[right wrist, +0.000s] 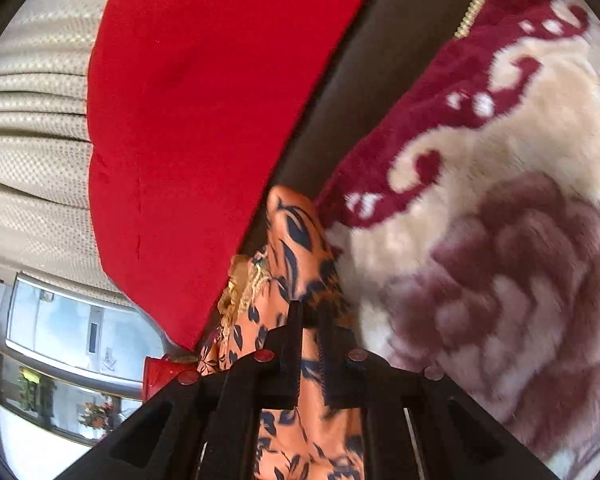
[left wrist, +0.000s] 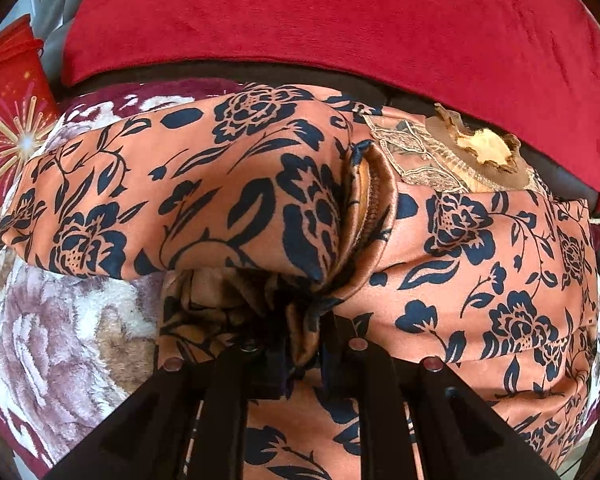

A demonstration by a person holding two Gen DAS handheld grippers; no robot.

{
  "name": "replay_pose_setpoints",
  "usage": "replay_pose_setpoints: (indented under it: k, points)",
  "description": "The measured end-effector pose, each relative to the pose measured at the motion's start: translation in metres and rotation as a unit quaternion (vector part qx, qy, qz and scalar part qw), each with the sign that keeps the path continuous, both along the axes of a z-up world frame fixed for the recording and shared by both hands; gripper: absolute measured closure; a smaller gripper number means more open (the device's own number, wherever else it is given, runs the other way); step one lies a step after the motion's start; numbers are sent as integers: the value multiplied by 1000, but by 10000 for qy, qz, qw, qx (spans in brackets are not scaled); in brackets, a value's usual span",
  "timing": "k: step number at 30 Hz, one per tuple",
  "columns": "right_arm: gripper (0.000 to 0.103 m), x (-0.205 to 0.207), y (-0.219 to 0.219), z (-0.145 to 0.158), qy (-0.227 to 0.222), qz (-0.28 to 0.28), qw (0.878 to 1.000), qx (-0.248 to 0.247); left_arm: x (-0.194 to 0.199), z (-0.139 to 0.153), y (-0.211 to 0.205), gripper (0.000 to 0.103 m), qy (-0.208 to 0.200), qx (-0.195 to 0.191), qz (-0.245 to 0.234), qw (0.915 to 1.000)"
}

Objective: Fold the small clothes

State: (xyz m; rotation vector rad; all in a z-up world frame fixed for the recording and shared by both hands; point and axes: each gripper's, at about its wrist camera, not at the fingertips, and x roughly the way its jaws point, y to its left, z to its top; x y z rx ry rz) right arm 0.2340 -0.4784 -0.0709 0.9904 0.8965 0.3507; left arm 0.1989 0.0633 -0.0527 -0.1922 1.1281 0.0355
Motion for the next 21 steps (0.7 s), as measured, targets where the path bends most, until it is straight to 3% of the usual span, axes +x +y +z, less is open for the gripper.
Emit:
replay_pose_setpoints:
  k: [4, 7, 9, 11, 13, 15, 16, 17, 19, 21]
  points:
    - [92, 2, -3, 7, -122, 30, 9998, -149, 2, -2, -1, 90, -8, -37, -70, 10000]
    - [83, -5, -6, 6, -355, 67, 9993, -78, 3, -3, 1, 89, -9, -152, -73, 9999]
    - [84, -12, -4, 15, -856, 113, 9961, -194, 3, -3, 3, 89, -13, -193, -87, 9998]
    - [84, -27, 1, 34, -1487, 75, 9855, -817, 1, -2, 5, 89, -28, -214, -98, 9997]
    - [84, -36, 5, 47, -1809, 179, 9790, -926, 1, -2, 4, 89, -39, -194, -116, 9997]
    - [62, -43, 7, 57, -1894, 126, 9756, -1102, 1, -2, 5, 89, -46, -180, -104, 9998]
    - [13, -45, 7, 60, -1946, 89, 9742, -1143, 1, -2, 5, 89, -47, -179, -113, 9998]
    - [0, -52, 6, 65, -2171, 15, 9704, -1057, 2, -3, 5, 89, -49, -173, -118, 9998]
    - [0, -58, 4, 70, -2389, 51, 9677, -808, 1, -3, 4, 89, -49, -189, -118, 9997]
    - [0, -59, 2, 69, -2223, 71, 9727, -657, 0, -3, 5, 89, -37, -223, -99, 9997]
